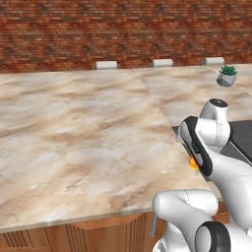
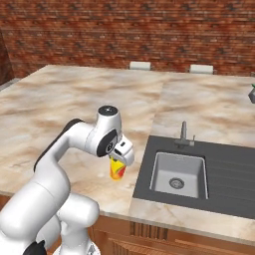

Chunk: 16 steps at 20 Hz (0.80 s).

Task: Pick the cup and bowl from the counter and place them on the counter next to the sink.

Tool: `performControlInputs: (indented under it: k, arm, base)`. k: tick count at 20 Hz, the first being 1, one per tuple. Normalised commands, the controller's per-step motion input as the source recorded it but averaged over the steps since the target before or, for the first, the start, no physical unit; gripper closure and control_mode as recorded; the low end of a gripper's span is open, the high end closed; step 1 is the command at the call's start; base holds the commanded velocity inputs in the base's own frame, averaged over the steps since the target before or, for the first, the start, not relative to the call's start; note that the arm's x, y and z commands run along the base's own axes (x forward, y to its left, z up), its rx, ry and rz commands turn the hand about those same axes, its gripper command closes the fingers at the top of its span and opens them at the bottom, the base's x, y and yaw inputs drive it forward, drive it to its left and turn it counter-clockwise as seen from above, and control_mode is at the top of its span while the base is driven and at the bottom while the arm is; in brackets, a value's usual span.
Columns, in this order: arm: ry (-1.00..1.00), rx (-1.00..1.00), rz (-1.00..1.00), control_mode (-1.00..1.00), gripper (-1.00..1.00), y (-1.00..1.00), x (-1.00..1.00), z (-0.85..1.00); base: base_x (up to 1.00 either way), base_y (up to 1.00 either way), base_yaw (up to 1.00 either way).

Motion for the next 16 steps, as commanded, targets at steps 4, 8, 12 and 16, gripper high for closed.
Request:
performControlInputs:
  k: [4, 8, 12, 16]
  arm:
    - [0.0, -0.02, 0.01, -1.0, 1.0, 0.0, 0.12, -0.3]
    - [0.0, -0.01, 0.01, -1.0, 1.0, 0.0, 0.13, -0.3]
    - [0.0, 0.0, 0.01, -1.0, 1.0, 0.0, 0.1, -0.26]
    - [0.0, 0.0, 0.0, -1.0, 1.0, 0.0, 0.1, -0.3]
  base:
    - [0.0, 0.0, 0.0]
    - [0.0, 0.0, 0.0]
    - [0.0, 0.0, 0.0]
    - [0.0, 0.0, 0.0]
